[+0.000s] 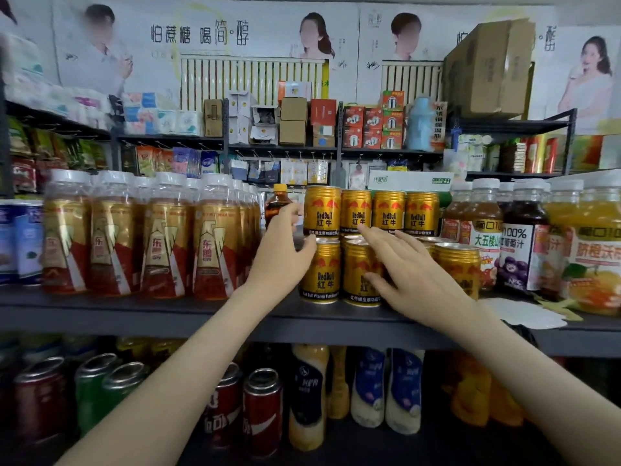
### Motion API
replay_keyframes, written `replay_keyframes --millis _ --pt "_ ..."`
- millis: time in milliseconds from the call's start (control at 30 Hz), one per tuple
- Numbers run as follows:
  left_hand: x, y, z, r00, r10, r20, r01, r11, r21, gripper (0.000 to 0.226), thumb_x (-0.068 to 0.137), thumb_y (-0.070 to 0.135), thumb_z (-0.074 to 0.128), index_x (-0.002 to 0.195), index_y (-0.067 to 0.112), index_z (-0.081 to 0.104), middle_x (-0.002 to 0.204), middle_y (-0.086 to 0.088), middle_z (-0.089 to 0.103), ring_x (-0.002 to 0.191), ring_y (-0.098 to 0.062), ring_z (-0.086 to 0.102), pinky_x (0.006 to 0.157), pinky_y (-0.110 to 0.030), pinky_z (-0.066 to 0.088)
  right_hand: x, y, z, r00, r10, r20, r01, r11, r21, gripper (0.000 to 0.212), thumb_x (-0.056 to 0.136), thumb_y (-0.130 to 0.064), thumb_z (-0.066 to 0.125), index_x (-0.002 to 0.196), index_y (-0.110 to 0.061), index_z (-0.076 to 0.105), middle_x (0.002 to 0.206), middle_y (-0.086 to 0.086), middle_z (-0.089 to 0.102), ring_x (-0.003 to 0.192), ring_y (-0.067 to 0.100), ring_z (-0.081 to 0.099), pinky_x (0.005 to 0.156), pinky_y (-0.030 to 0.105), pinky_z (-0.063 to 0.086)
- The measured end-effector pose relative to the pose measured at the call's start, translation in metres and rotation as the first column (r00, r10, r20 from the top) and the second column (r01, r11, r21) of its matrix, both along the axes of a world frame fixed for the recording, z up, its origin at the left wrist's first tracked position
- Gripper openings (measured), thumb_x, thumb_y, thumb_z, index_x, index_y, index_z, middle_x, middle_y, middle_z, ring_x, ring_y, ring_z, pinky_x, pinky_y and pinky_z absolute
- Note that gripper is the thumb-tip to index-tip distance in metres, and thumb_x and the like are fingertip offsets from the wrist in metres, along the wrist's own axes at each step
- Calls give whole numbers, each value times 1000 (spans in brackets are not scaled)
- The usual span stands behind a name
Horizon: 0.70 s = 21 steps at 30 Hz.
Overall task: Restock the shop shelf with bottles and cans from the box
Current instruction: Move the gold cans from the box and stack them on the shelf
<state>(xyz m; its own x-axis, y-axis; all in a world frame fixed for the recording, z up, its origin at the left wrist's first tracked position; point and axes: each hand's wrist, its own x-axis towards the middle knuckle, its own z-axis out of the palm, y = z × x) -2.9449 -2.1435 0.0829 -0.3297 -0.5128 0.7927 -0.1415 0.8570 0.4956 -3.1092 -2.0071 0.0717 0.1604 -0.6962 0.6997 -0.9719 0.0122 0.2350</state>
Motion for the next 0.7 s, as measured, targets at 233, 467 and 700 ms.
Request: replay_keyframes --millis 233,467,700 --pt "58 84 -94 988 115 106 -103 988 -118 48 96 26 54 141 20 38 133 5 47 121 -3 44 95 -14 38 71 28 -66 898 323 300 -290 945 -152 63 94 -14 57 149 -14 27 129 4 56 114 10 49 90 14 36" --pt "188 162 -225 938 298 178 -342 882 325 37 97 27 52 133 23 47 127 10 54 116 -3 51 96 -20 44 175 48 -190 745 446 497 -571 811 128 57 97 -24 54 147 -14 31 139 3 49 128 12 42 99 16 32" --pt "337 212 -345 798 367 477 -601 538 592 39 96 16 53 134 18 45 126 2 50 114 -15 54 88 -24 46 309 35 -306 718 249 649 -668 506 545 60 99 -36 46 151 -26 18 149 -7 33 131 15 42 90 24 42"
